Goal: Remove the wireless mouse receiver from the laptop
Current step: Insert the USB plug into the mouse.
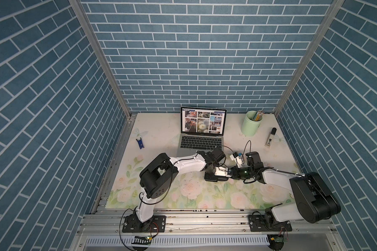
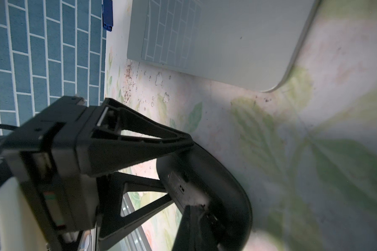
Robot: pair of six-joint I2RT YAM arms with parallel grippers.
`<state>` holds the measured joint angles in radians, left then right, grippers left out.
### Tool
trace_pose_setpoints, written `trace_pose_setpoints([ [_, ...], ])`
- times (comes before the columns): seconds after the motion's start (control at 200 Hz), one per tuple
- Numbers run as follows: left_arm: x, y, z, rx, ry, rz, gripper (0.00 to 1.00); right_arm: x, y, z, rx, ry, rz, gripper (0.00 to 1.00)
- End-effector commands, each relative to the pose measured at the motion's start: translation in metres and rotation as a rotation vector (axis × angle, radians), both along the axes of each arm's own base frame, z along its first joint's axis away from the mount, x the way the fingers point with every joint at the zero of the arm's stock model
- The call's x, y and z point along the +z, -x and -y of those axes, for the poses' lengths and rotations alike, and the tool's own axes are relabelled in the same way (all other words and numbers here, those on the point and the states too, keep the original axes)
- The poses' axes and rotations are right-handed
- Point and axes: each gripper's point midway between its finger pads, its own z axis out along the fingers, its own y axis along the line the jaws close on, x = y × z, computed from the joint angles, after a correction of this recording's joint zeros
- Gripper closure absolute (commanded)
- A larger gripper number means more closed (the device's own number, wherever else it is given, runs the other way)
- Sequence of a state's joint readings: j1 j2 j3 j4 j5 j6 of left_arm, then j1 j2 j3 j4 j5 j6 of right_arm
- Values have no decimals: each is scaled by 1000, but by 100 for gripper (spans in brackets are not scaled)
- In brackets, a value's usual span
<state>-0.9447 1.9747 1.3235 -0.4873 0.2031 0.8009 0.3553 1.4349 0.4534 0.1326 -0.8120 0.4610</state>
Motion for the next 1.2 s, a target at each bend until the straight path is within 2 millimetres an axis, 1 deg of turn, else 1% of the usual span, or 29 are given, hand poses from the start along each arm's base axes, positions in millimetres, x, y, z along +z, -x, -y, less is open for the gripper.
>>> trace_pose_setpoints([
  [0.0, -17, 7, -10, 3, -53, -44, 46, -13, 7, 2, -6, 21, -33, 100],
  [0.195, -21, 9, -12, 7, -63, -54, 46, -20, 12, 5, -10, 32, -51, 100],
  [0.495, -21, 12, -10, 15, -55, -80, 46, -33, 25, 12, -36, 49, -76, 100],
  [0.89, -22, 16, -5, 31, -41, -121, 46, -47, 27, 17, -44, 86, -84, 100],
  [1.04, -22, 16, -6, 36, -46, -127, 46, -40, 21, 16, -45, 85, -60, 100],
  [1.11, -22, 17, -6, 37, -46, -129, 45, -30, 12, 14, -53, 81, -26, 100],
  [1.195, -22, 18, -6, 38, -45, -134, 40, -16, 0, 11, -65, 70, 19, 100],
])
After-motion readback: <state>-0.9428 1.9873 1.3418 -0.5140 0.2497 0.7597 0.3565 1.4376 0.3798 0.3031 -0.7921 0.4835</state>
